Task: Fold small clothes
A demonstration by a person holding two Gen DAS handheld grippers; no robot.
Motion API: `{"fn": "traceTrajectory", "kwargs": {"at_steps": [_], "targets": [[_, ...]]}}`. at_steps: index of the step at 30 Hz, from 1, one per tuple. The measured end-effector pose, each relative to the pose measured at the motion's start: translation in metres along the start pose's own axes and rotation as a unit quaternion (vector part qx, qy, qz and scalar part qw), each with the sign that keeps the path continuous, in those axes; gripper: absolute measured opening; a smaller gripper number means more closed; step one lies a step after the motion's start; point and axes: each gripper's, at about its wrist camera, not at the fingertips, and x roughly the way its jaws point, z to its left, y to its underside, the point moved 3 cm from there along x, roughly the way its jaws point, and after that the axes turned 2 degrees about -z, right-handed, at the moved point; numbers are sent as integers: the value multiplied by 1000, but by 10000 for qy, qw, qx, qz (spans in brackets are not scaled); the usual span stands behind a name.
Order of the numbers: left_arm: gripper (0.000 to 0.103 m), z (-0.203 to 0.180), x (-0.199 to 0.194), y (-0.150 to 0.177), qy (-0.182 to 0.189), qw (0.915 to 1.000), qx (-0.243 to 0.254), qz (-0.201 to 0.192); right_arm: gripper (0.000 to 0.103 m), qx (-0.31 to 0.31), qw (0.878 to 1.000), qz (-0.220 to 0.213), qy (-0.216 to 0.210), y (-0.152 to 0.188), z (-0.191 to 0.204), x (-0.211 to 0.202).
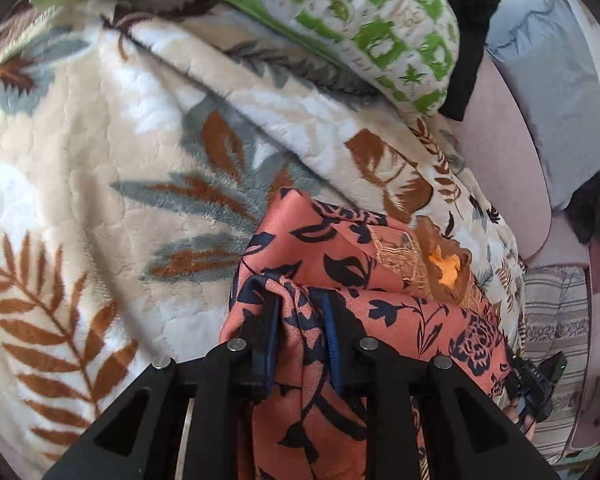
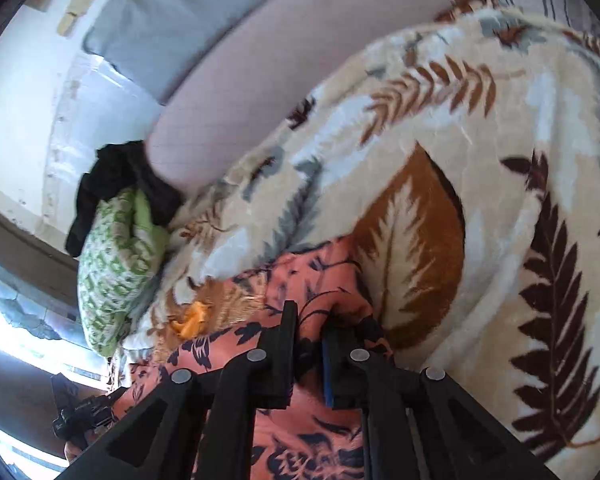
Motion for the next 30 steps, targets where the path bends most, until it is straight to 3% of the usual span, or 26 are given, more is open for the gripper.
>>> {"fn": "traceTrajectory", "kwargs": {"at_steps": [2,3,4,5,6,7,9,11,12,14,16,19,22,26,28,30], "targets": [[21,8,-13,7,369,9984,-119,-408,15,242,9996,-16,-160,6,-19,11],[22,10,-26,11,428,9968,-145,-653,22,352,9984,-158,-410,9,-25,5],[23,10,-41,16,345,9945,-123,-983,38,425,9969,-348,-557,10,-31,-4],[32,10,-58,21,129,9909,-79,-1338,54,472,9954,-598,-583,10,-37,-17],[41,8,-77,27,-120,9854,-59,-1697,83,581,9932,-885,-493,7,-42,-30],[45,5,-96,36,-320,9782,-84,-2049,86,751,9888,-1201,-462,4,-47,-46],[51,-9,-122,58,-401,9682,-47,-2470,86,843,9819,-1556,-670,3,-47,-73],[52,-33,-126,84,-267,9698,338,-2402,82,343,9881,-1399,-546,8,-26,-87],[52,-47,-122,98,-161,9705,563,-2339,76,-39,9902,-1298,-509,16,-9,-90],[52,-72,-105,125,107,9725,943,-2128,68,-833,9910,-910,-511,44,28,-86],[52,-92,-78,146,313,9764,1286,-1705,50,-1540,9859,-342,-549,83,64,-68],[52,-104,-41,163,213,9823,1460,-1154,43,-2220,9734,341,-445,136,102,-35],[52,-92,-28,161,-77,9843,1420,-1047,42,-2531,9637,739,-427,161,123,-2],[43,-77,-17,139,-50,9885,1265,-827,42,-2736,9553,1098,-196,160,151,46],[37,-77,-19,128,-39,9876,1275,-915,43,-2729,9564,1038,27,138,163,69],[38,-77,-26,115,-44,9846,1300,-1165,43,-2511,9640,857,153,102,173,90]]}}
